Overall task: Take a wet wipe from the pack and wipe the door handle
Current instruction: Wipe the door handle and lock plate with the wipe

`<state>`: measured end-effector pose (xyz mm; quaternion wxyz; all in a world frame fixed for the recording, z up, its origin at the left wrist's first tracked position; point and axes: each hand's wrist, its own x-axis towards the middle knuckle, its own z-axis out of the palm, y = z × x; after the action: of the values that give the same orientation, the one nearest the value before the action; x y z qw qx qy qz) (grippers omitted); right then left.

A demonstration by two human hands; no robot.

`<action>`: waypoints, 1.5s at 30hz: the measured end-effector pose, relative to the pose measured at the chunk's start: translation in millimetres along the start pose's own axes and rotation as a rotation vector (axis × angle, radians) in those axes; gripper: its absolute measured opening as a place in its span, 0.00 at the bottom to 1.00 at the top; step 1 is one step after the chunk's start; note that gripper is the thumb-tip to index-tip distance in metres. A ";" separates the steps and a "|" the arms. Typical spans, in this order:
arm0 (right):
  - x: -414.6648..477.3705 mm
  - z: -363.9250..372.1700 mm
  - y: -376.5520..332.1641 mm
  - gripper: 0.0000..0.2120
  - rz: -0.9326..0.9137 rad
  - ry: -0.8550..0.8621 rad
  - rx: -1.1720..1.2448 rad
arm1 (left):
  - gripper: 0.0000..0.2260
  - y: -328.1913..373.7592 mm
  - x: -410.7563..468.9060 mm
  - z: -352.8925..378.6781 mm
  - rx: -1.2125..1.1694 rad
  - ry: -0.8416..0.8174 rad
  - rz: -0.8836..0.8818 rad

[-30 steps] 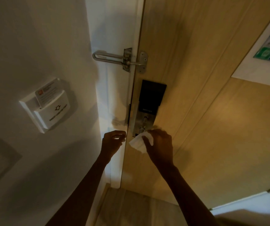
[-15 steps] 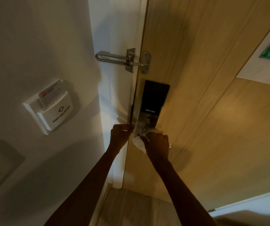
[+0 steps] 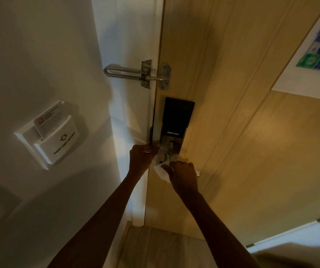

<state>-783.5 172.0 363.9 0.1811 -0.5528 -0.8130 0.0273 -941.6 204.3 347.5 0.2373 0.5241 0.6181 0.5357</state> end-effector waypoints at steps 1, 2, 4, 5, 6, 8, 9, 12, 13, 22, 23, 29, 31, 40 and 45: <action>-2.4 -0.4 3.0 0.07 -0.031 -0.021 -0.049 | 0.12 -0.9 0.0 0.0 -0.027 -0.014 -0.013; -4.1 -0.2 6.6 0.10 -0.055 -0.065 -0.080 | 0.12 -1.6 0.0 -0.6 -0.049 -0.030 -0.027; -3.9 -3.0 12.0 0.11 -0.102 -0.064 -0.089 | 0.12 -2.9 2.5 -2.9 -0.087 -0.058 -0.048; -2.6 -5.2 12.7 0.10 -0.115 -0.064 -0.084 | 0.13 -3.8 4.1 -4.2 -0.101 -0.070 -0.050; -0.2 -5.6 12.0 0.10 -0.127 -0.088 -0.090 | 0.13 -3.1 4.2 -5.5 -0.103 -0.076 -0.040; 6.2 -4.8 8.4 0.13 -0.157 -0.137 -0.177 | 0.12 -1.4 3.3 -5.5 -0.084 -0.074 -0.019; 7.3 -2.7 6.2 0.14 -0.153 -0.159 -0.211 | 0.12 -1.2 2.8 -4.5 -0.097 -0.073 -0.026; 4.6 4.6 4.8 0.17 -0.124 -0.157 -0.199 | 0.13 -4.3 -0.7 -2.2 -0.103 -0.036 -0.009; 2.9 4.7 7.6 0.18 -0.136 -0.161 -0.196 | 0.12 -5.4 -0.2 -1.2 -0.102 -0.037 -0.008; -0.3 -1.5 30.0 0.16 -0.227 -0.181 -0.213 | 0.14 -10.8 4.5 -0.7 -0.219 -0.045 -0.100; 0.0 3.2 24.1 0.15 -0.216 -0.180 -0.194 | 0.13 -11.0 3.8 0.5 -0.205 -0.043 -0.099; -6.8 -2.7 37.1 0.10 -0.241 -0.140 -0.126 | 0.12 -11.6 5.5 -0.7 -0.204 -0.073 -0.089; -6.6 -9.5 49.1 0.07 -0.253 -0.184 -0.148 | 0.12 -12.0 6.0 -2.1 -0.192 -0.070 -0.068; -9.2 -0.8 52.1 0.09 -0.240 -0.185 -0.142 | 0.11 -11.0 8.4 -3.2 -0.174 -0.120 -0.146; -10.7 -20.8 76.0 0.07 -0.241 -0.230 -0.087 | 0.11 -10.6 7.0 -2.8 -0.187 -0.124 -0.140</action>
<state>-705.7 188.4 361.9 0.0649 -0.4519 -0.8891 0.0334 -950.5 210.7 340.6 0.3599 0.4873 0.5846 0.5398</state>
